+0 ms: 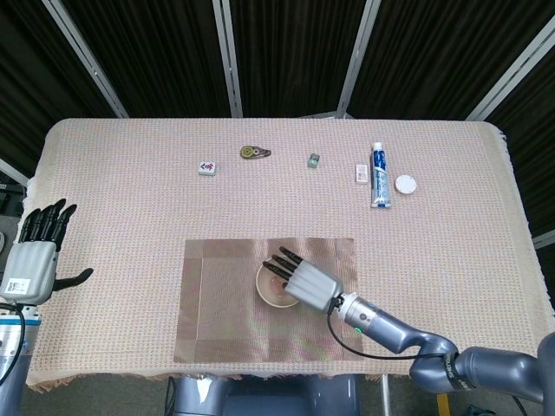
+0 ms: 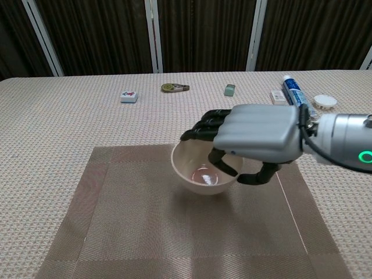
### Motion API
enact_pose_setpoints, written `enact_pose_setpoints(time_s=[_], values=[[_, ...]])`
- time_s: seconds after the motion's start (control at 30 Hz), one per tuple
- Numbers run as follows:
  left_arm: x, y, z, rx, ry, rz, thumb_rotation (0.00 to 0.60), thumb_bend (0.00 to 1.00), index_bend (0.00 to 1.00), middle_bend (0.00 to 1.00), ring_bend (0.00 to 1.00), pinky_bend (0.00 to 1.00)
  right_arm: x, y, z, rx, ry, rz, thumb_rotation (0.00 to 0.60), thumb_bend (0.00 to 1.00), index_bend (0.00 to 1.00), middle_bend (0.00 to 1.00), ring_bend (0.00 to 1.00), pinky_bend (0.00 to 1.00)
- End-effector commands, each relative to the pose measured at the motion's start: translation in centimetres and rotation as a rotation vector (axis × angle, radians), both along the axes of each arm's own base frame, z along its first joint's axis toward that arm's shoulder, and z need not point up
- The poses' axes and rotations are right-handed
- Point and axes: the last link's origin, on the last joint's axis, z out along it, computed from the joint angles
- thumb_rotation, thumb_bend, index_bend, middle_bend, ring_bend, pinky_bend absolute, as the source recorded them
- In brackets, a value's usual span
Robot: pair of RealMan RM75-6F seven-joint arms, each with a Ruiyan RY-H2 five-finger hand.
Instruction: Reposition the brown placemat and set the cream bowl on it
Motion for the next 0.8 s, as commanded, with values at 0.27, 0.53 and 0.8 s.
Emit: enact_pose_setpoints(time_s=[0.27,0.53,0.8], values=[[0.0,0.0,0.0,-0.008,-0.006,0.001,0.6,0.0,0.0,0.0,0.0,0.0,1.7,0.3,-2.5,-0.006,0.025,0.094,0.6,0.4,0.7,0.0,0.0,0.0],[0.3,0.0,-0.3,-0.021,-0.012,-0.007,0.6,0.0,0.0,0.0,0.0,0.0,1.0,0.6,-2.2,-0.025,0.031,0.111,0.6,0.0,0.0,0.0,0.0,0.0],[0.4,-0.3,-0.3,-0.028,-0.015,-0.012,0.6,0.0,0.0,0.0,0.0,0.0,0.7,1.7,1.5,-0.12,-0.028,0.126,0.6,0.0,0.0,0.0,0.0,0.0]])
